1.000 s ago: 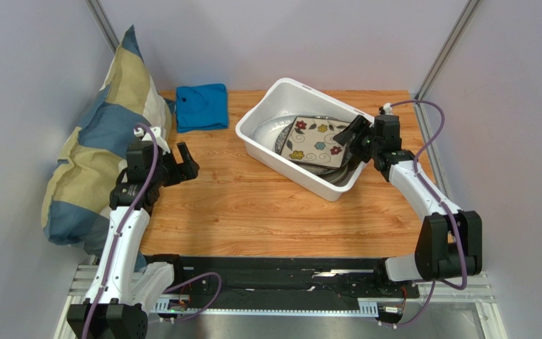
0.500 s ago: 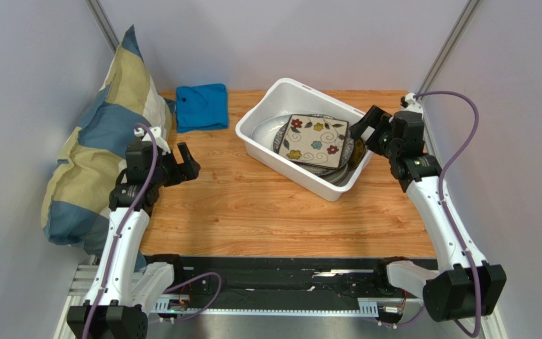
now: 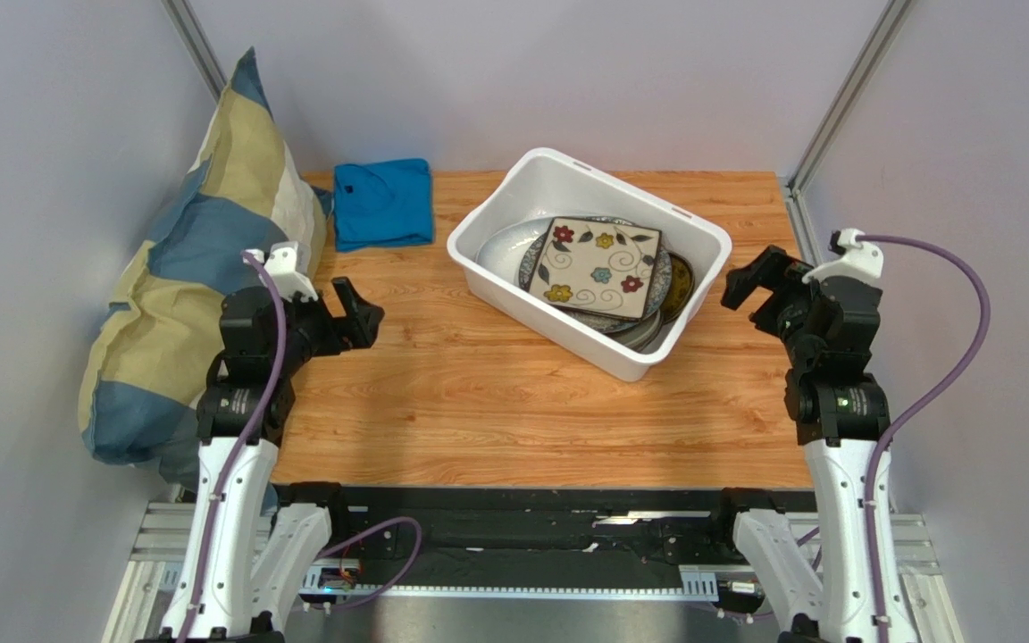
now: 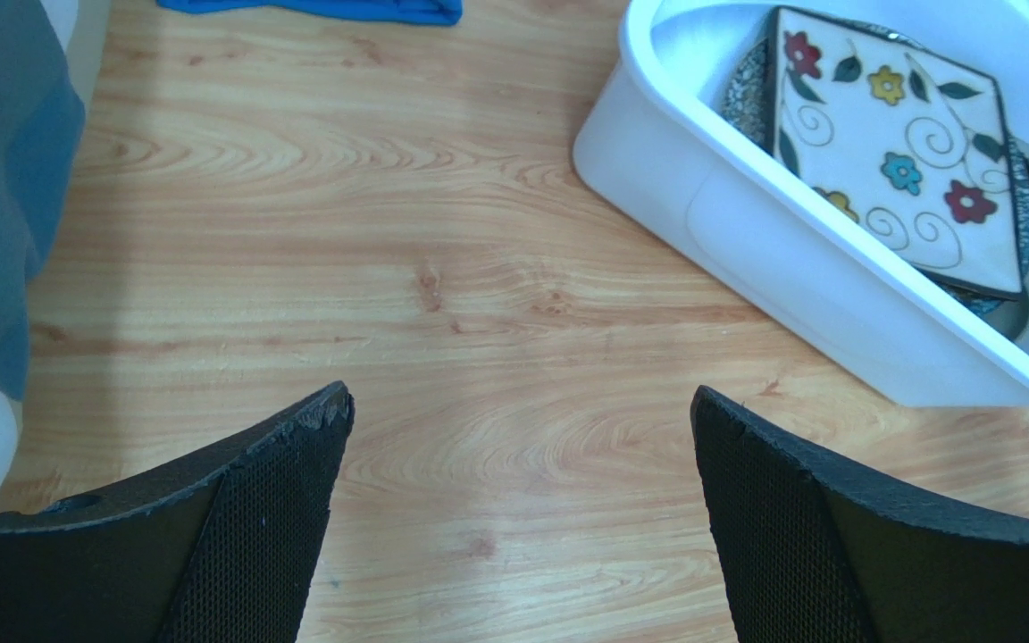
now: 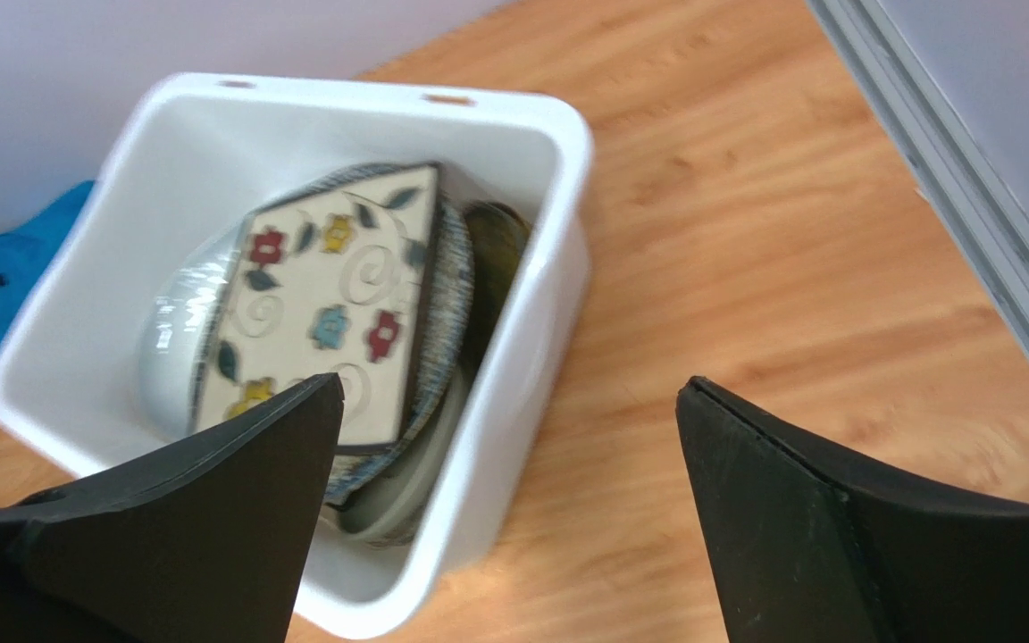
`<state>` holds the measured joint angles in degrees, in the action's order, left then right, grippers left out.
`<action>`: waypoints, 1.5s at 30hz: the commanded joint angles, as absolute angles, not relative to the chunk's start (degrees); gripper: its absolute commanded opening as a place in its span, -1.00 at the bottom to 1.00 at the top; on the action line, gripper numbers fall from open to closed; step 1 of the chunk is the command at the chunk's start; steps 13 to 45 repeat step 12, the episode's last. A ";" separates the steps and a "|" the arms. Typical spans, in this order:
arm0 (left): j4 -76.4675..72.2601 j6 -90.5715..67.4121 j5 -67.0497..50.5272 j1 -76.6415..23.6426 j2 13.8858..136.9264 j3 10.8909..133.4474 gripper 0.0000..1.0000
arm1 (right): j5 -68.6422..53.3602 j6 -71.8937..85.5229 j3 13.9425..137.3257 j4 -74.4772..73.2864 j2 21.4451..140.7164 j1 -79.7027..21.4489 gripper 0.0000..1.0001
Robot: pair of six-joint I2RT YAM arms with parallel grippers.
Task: Place the plates into the plastic bin on the countertop
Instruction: Reset both arms
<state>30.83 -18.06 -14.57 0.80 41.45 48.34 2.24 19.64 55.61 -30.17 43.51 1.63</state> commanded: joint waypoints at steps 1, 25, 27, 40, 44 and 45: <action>27.16 -16.52 -16.09 0.97 39.11 47.73 0.99 | -5.62 19.69 50.72 -31.65 41.14 9.04 1.00; 27.16 -16.70 -13.98 1.05 37.79 47.55 0.99 | -9.76 21.71 48.16 -29.79 40.60 12.83 1.00; 27.16 -16.70 -13.98 1.05 37.79 47.55 0.99 | -9.76 21.71 48.16 -29.79 40.60 12.83 1.00; 27.16 -16.70 -13.98 1.05 37.79 47.55 0.99 | -9.76 21.71 48.16 -29.79 40.60 12.83 1.00; 27.16 -16.70 -13.98 1.05 37.79 47.55 0.99 | -9.76 21.71 48.16 -29.79 40.60 12.83 1.00; 27.16 -16.70 -13.98 1.05 37.79 47.55 0.99 | -9.76 21.71 48.16 -29.79 40.60 12.83 1.00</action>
